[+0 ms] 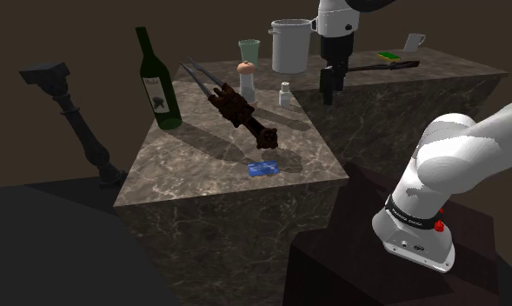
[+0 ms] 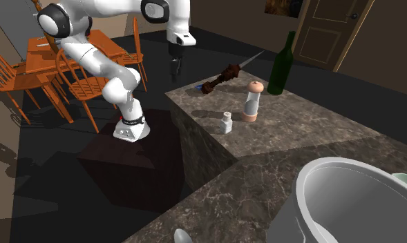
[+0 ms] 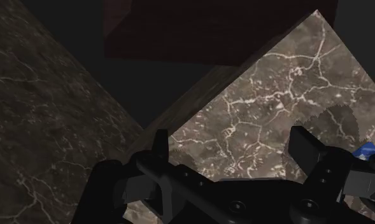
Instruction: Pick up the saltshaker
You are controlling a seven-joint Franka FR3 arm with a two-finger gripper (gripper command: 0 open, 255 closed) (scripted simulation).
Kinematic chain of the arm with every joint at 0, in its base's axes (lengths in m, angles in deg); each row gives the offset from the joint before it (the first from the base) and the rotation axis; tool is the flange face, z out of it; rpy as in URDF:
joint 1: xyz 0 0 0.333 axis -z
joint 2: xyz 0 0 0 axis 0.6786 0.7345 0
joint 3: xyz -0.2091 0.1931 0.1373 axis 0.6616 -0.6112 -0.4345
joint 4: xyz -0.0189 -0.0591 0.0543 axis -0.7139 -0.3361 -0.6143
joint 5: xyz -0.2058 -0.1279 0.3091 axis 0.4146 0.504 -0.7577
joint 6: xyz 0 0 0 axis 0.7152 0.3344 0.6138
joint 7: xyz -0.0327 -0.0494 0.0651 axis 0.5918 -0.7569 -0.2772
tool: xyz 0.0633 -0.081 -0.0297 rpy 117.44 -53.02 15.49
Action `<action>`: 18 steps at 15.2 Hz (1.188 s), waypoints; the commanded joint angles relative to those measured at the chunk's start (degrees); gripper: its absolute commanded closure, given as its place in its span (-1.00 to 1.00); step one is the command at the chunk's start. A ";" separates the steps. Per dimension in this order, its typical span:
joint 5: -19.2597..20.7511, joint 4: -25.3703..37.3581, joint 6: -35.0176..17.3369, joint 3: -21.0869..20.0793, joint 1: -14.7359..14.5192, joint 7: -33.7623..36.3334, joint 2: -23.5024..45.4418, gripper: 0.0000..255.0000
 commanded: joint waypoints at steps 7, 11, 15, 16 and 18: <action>1.82 5.94 -6.96 4.25 2.01 -3.85 11.15 -1.00; 2.01 11.24 -10.50 6.83 2.98 -6.47 18.88 -1.00; 1.33 17.61 -13.05 9.20 3.75 -9.23 26.77 -1.00; 1.03 19.37 -13.53 9.76 3.94 -9.94 28.77 -1.00; 0.26 23.10 -14.28 10.81 4.35 -11.41 32.81 -1.00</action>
